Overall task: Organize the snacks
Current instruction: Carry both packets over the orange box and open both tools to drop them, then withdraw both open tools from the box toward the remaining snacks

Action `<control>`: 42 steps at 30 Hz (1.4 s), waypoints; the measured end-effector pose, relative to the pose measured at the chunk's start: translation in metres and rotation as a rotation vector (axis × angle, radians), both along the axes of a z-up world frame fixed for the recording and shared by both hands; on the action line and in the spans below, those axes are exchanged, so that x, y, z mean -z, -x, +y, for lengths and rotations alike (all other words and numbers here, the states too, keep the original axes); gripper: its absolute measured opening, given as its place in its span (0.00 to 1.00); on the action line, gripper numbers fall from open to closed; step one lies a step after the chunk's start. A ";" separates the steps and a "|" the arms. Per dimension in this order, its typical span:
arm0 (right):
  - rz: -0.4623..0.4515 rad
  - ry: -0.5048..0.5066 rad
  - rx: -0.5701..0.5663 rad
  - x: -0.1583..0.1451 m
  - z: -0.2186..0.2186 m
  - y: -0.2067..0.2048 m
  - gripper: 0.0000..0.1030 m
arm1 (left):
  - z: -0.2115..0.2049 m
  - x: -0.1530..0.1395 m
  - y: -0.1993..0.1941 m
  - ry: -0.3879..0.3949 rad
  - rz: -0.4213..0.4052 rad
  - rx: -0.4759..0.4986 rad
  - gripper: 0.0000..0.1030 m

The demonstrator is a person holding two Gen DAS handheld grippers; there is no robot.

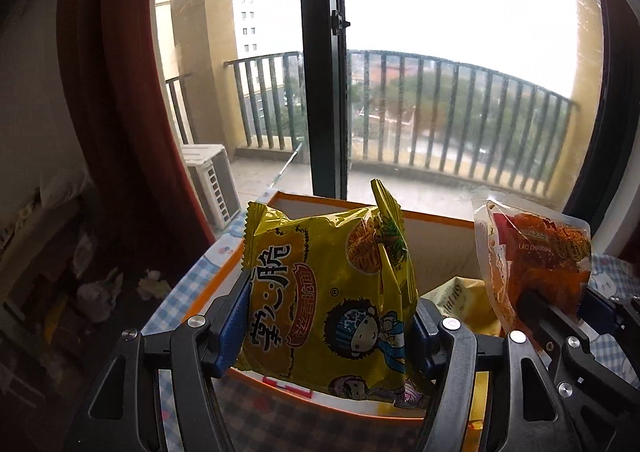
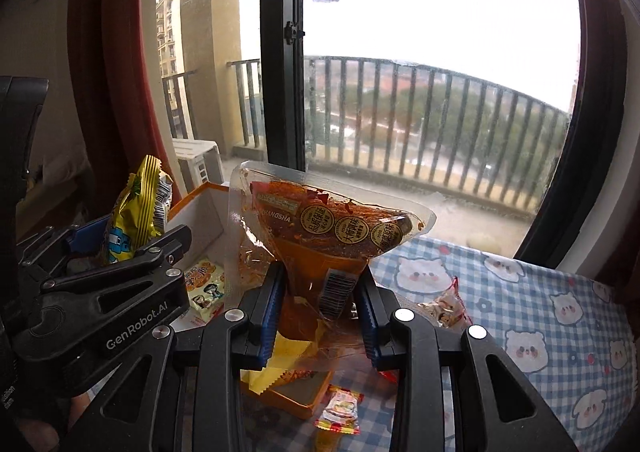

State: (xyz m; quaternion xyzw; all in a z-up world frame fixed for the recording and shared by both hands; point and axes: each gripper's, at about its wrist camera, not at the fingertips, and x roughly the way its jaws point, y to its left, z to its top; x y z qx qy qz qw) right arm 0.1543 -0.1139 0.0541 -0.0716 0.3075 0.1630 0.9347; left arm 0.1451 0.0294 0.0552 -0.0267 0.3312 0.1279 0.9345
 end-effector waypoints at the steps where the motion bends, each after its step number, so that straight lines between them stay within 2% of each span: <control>1: 0.013 -0.003 -0.010 0.004 0.008 -0.005 0.36 | 0.006 0.004 -0.003 0.006 0.010 -0.007 0.66; 7: 0.057 0.009 -0.042 0.025 0.040 -0.029 0.39 | 0.034 0.021 -0.023 0.034 0.054 -0.042 0.66; 11: 0.069 0.019 -0.049 0.029 0.049 -0.037 0.43 | 0.035 0.026 -0.032 0.042 0.068 -0.037 0.74; 13: 0.056 0.038 -0.034 0.030 0.051 -0.039 0.52 | 0.037 0.028 -0.030 0.036 0.066 -0.035 0.74; 15: 0.031 0.057 -0.024 0.028 0.053 -0.039 0.72 | 0.035 0.027 -0.031 0.031 0.061 -0.036 0.74; 17: 0.002 0.059 -0.014 0.025 0.052 -0.036 0.80 | 0.034 0.025 -0.031 0.038 0.058 -0.036 0.75; 25: -0.009 0.052 0.051 0.021 0.025 -0.028 0.80 | 0.024 0.018 -0.025 0.051 0.032 -0.003 0.81; 28: -0.014 0.050 0.084 0.019 0.011 -0.020 0.85 | 0.014 0.017 -0.018 0.058 0.029 0.021 0.82; 30: -0.021 0.052 0.101 0.017 0.000 -0.012 0.88 | 0.003 0.015 -0.012 0.062 0.027 0.042 0.82; 42: -0.043 0.062 0.210 0.011 -0.073 0.041 0.89 | -0.079 0.020 0.036 0.060 0.041 0.169 0.83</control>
